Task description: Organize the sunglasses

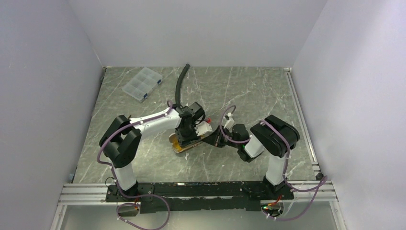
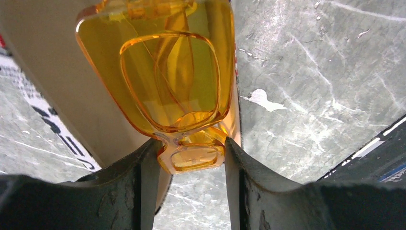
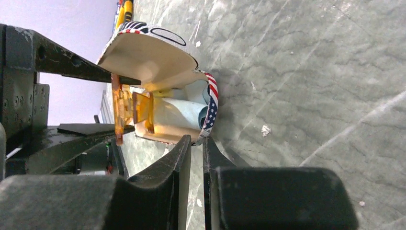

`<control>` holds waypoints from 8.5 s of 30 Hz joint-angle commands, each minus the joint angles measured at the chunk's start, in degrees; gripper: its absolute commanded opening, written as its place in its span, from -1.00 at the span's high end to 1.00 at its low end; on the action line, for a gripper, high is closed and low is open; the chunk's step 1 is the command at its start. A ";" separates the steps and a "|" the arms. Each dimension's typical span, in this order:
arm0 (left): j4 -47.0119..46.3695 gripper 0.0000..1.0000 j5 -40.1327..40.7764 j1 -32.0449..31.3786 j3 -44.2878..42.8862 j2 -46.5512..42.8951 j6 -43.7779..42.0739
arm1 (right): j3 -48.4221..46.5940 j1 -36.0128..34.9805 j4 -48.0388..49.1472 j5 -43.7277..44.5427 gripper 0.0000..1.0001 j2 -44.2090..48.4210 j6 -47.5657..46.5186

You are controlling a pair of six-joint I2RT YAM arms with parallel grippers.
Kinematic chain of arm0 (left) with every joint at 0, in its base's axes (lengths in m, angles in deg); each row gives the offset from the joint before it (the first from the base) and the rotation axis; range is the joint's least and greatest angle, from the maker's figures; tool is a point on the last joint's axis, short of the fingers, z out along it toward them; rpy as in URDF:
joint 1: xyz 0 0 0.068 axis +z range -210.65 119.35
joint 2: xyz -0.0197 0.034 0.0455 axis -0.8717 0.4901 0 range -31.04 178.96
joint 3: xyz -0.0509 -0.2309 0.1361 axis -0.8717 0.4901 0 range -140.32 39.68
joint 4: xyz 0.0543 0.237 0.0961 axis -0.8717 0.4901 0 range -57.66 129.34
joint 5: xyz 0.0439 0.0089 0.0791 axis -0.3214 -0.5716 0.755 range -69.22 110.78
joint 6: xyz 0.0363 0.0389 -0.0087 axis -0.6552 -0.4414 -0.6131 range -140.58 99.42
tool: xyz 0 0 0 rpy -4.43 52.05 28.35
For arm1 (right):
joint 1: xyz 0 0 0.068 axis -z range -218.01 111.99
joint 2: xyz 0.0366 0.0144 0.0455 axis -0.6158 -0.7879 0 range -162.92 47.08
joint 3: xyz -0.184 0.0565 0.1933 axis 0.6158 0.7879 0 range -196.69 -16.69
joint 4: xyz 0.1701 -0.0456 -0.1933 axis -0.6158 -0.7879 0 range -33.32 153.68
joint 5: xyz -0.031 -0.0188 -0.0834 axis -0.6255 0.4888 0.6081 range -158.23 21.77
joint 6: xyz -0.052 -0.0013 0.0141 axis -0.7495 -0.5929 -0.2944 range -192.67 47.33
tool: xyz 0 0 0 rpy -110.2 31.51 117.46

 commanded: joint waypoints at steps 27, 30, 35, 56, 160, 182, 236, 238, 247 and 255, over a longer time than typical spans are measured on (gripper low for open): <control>4.96 0.72 -1.53 0.99 -2.62 3.53 -0.51 | 0.92 -4.30 -3.96 12.86 1.00 3.80 -8.07; 4.36 0.50 -0.96 0.97 -2.70 3.10 -0.26 | 0.70 -4.47 -4.52 12.88 1.00 4.57 -8.56; 4.33 0.21 -0.65 0.97 -2.94 1.53 -0.35 | 0.29 -4.54 -5.09 12.51 1.00 4.62 -8.86; -0.04 0.38 -1.54 4.00 -0.34 -1.56 3.05 | -0.99 -4.46 -9.32 7.31 0.90 13.23 -13.86; -2.71 -0.13 -10.28 17.37 2.85 -10.28 -1.22 | -9.48 -2.82 -0.96 0.53 0.79 0.65 -2.88; -4.13 0.76 -17.71 17.85 2.41 -6.30 -2.31 | -11.94 -0.87 -7.35 -4.21 0.85 1.85 -5.55; -72.36 0.95 30.86 -6.54 37.34 -23.63 -26.12 | -18.30 2.31 -30.50 -11.12 1.00 2.30 -14.44; -72.52 0.95 29.33 -6.54 37.78 -23.33 -26.14 | -19.40 2.31 -31.89 -10.31 0.85 1.70 -15.43; -82.44 0.95 29.09 -6.76 42.74 -21.30 -31.11 | -20.65 2.60 -34.10 -9.92 0.59 2.70 -18.06; -93.07 0.95 31.83 -7.65 45.33 -16.87 -35.71 | -17.45 2.84 -34.28 -11.17 0.41 9.06 -20.39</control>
